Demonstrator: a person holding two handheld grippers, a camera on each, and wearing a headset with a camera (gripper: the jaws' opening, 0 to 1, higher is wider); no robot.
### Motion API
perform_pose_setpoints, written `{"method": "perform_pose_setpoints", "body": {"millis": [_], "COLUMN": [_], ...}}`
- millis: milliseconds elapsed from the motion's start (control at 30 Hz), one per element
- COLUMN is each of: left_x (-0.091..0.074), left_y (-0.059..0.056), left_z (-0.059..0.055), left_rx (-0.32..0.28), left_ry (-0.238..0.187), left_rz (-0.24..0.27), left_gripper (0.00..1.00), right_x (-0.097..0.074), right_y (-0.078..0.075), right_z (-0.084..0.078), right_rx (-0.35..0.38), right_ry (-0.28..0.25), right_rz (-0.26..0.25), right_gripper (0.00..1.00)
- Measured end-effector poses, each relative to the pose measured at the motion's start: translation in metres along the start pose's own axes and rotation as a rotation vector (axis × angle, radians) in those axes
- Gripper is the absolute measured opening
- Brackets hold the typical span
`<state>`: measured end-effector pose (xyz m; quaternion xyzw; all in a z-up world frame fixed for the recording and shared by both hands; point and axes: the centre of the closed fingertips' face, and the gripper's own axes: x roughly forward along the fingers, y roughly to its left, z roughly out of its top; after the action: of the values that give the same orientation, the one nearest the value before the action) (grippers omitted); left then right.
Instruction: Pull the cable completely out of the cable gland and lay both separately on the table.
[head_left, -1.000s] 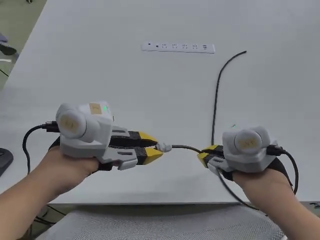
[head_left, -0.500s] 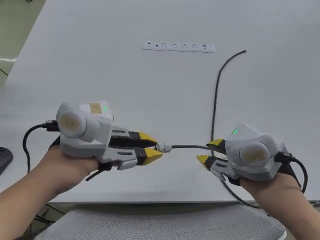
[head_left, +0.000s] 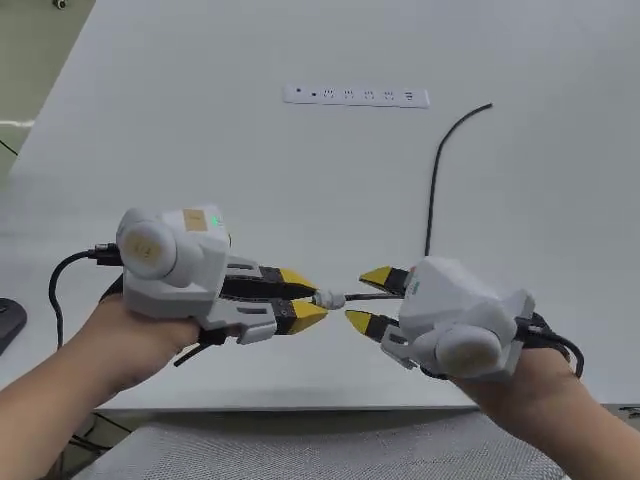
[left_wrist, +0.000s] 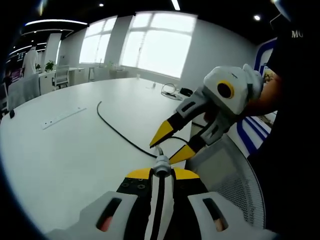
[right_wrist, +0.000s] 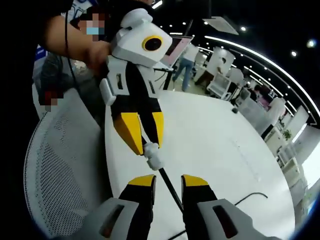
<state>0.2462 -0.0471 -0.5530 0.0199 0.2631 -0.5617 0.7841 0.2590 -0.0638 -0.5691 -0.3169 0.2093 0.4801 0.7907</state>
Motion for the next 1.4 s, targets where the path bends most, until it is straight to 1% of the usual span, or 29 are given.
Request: {"method": "perform_pose_setpoints", "body": {"millis": [133, 267, 367, 467, 533, 633, 833, 933, 1033, 1233, 1400], "left_x": [-0.001, -0.001, -0.001, -0.001, -0.001, -0.001, -0.003, -0.004, -0.005, -0.006, -0.006], "left_y": [0.0, 0.001, 0.0, -0.001, 0.0, 0.0, 0.0, 0.0, 0.0, -0.001, 0.0], "left_z": [-0.001, 0.001, 0.001, 0.0, 0.0, -0.001, -0.001, 0.0, -0.001, -0.001, 0.001], "left_rx": [0.003, 0.0, 0.007, 0.009, 0.011, 0.014, 0.017, 0.017, 0.019, 0.021, 0.016], "left_ry": [0.002, -0.005, 0.0, 0.004, 0.006, 0.01, 0.012, 0.009, 0.003, -0.006, -0.018], "left_rz": [0.002, 0.006, 0.004, 0.002, 0.004, 0.006, 0.01, 0.013, 0.017, 0.023, 0.028], "left_gripper": [0.15, 0.15, 0.15, 0.15, 0.15, 0.15, 0.15, 0.15, 0.15, 0.15, 0.15], "right_x": [0.001, 0.001, 0.001, 0.001, 0.002, 0.003, 0.005, 0.005, 0.005, 0.004, 0.003], "right_y": [0.0, 0.003, 0.004, 0.006, 0.004, 0.004, 0.003, 0.0, -0.002, -0.009, -0.012], "right_z": [0.002, 0.004, 0.002, 0.0, -0.003, -0.006, -0.014, -0.02, -0.028, -0.042, -0.053], "right_rx": [-0.015, -0.026, -0.032, 0.003, 0.01, 0.036, 0.093, 0.132, 0.205, 0.288, 0.39], "right_ry": [-0.002, -0.006, -0.001, 0.002, 0.012, 0.011, 0.022, 0.028, 0.043, 0.06, 0.071], "right_rz": [0.011, 0.028, 0.029, 0.039, 0.033, 0.036, 0.039, 0.037, 0.033, 0.025, 0.017], "right_gripper": [0.11, 0.03, 0.02, 0.02, 0.02, 0.02, 0.01, 0.01, 0.01, 0.02, 0.02]}}
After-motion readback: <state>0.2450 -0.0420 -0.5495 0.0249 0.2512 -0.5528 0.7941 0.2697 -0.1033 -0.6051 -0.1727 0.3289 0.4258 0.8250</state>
